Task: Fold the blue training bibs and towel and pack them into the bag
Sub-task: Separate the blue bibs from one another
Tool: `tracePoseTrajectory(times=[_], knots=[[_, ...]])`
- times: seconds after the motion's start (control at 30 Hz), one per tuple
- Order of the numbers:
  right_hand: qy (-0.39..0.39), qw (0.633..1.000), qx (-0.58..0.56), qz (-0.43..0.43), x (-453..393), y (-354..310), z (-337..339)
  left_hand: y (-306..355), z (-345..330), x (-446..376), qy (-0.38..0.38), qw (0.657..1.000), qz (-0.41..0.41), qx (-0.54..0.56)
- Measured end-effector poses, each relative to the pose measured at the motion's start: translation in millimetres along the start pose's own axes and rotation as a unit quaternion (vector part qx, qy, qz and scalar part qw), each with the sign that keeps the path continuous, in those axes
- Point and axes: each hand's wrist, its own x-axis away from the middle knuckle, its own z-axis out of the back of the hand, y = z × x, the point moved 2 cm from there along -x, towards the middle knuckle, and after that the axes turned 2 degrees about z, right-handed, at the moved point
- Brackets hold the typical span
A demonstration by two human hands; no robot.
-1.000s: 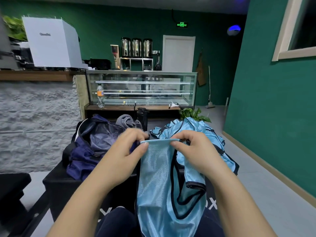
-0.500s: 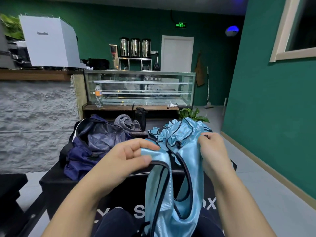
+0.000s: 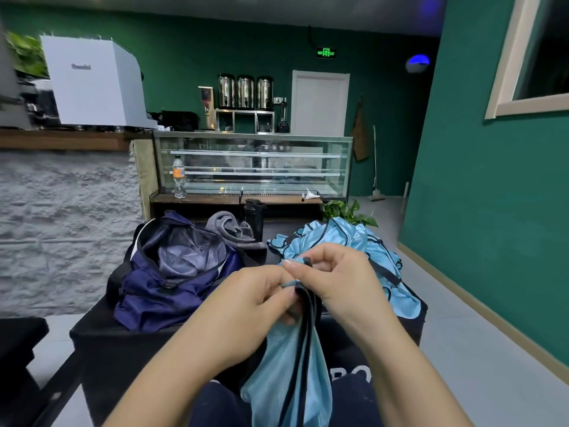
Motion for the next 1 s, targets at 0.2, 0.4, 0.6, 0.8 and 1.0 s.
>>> tracePoseTrajectory(times=[0.2, 0.4, 0.6, 0.8, 1.0], knots=[[-0.138, 0.99, -0.007, -0.005, 2, -5, 3, 4, 3, 0, 0.076, 0.997, 0.003, -0.014], [-0.162, 0.985, 0.054, 0.016, 4, -5, 4, 2, 9, 2, 0.116, 0.991, 0.004, -0.063], [-0.154, 0.985, 0.074, 0.032, 7, -9, 5, 4, 12, 4, 0.169, 0.973, -0.022, -0.155], [-0.162, 0.986, 0.005, 0.05, 8, -14, 5, -3, 8, -1, 0.234, 0.949, -0.098, -0.187], [-0.167, 0.983, -0.051, 0.059, 7, -10, 18, -32, 11, -8, 0.119, 0.99, -0.073, 0.02]])
